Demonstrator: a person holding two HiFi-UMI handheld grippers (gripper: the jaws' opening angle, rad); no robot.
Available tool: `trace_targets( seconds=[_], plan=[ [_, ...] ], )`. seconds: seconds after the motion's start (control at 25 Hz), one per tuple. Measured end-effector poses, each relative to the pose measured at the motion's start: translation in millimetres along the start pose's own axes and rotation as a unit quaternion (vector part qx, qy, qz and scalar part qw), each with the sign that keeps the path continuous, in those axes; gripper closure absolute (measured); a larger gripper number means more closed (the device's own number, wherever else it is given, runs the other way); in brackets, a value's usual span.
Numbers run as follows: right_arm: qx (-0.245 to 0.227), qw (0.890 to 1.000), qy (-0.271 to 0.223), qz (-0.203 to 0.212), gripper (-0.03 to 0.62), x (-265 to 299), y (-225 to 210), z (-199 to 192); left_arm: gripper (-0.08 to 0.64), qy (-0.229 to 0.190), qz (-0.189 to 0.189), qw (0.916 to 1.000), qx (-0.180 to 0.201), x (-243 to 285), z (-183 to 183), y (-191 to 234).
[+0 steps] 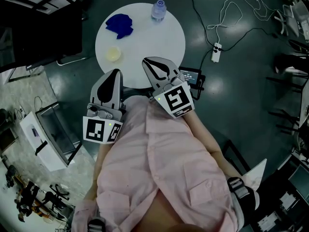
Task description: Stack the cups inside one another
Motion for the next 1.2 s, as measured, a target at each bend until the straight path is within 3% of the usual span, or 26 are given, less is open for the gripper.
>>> trace_targets(
  seconds=[1.2],
  plan=[
    [-0.005, 1.000, 0.007, 0.003, 0.560, 1.5, 7.3, 0.1, 0.551, -0.005, 0.002, 0.9999, -0.016, -7.1, -0.6, 5.5]
  ],
)
Point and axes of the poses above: the fingertips, and each gripper's own axes: x forward along the fingers, y to its left, z out of its top, the point moved 2 cm from there along -x, backward along the fingers, and after that the axes turned 4 degrees about y, right-handed, at the moved point
